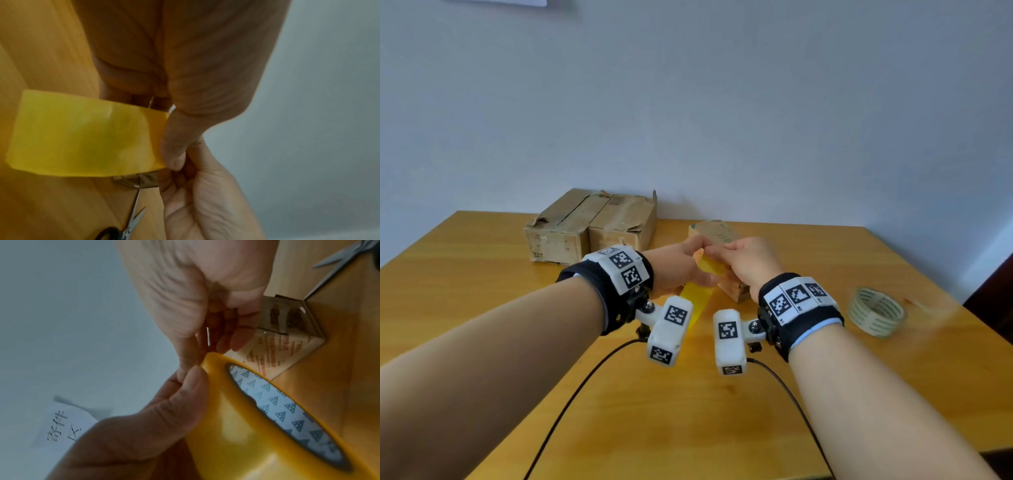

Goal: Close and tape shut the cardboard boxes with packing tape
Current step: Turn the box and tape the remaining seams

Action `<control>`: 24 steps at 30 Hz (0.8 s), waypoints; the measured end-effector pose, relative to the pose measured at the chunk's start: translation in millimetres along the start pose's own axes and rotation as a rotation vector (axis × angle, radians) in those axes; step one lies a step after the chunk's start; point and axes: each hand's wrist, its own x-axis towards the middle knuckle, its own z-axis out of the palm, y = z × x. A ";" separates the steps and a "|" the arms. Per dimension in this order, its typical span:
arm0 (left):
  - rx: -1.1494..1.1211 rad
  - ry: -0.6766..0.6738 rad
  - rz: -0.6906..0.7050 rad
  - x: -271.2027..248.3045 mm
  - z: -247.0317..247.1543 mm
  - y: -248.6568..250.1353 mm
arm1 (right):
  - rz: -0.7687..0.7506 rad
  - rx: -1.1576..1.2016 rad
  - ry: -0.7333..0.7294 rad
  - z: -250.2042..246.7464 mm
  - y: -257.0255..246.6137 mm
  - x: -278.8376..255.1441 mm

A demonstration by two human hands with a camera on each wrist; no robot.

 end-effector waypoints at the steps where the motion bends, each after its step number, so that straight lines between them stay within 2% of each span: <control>1: 0.006 0.007 -0.004 -1.5 1.3 -2.5 | 0.023 0.008 -0.013 0.8 1.2 -1.2; 6: 0.029 0.011 0.047 -13.5 6.8 -6.2 | 0.058 -0.005 -0.020 3.2 0.9 -4.0; 11: -0.013 0.028 0.063 -24.5 -2.3 -4.9 | 0.088 -0.096 -0.004 7.2 -5.2 -1.2; 13: 0.037 0.035 0.050 -27.6 -5.9 -2.2 | 0.085 -0.086 -0.021 9.8 -2.9 0.3; 18: 0.127 0.169 -0.010 -22.9 -7.8 -2.5 | 0.088 -0.070 -0.095 11.0 -13.7 1.3; 21: 0.111 0.243 0.037 -15.9 -12.9 -3.4 | 0.163 0.018 -0.122 4.9 -23.1 1.5; 24: 0.101 0.251 0.125 -14.1 -14.3 -5.4 | 0.247 0.067 -0.111 3.1 -22.0 4.3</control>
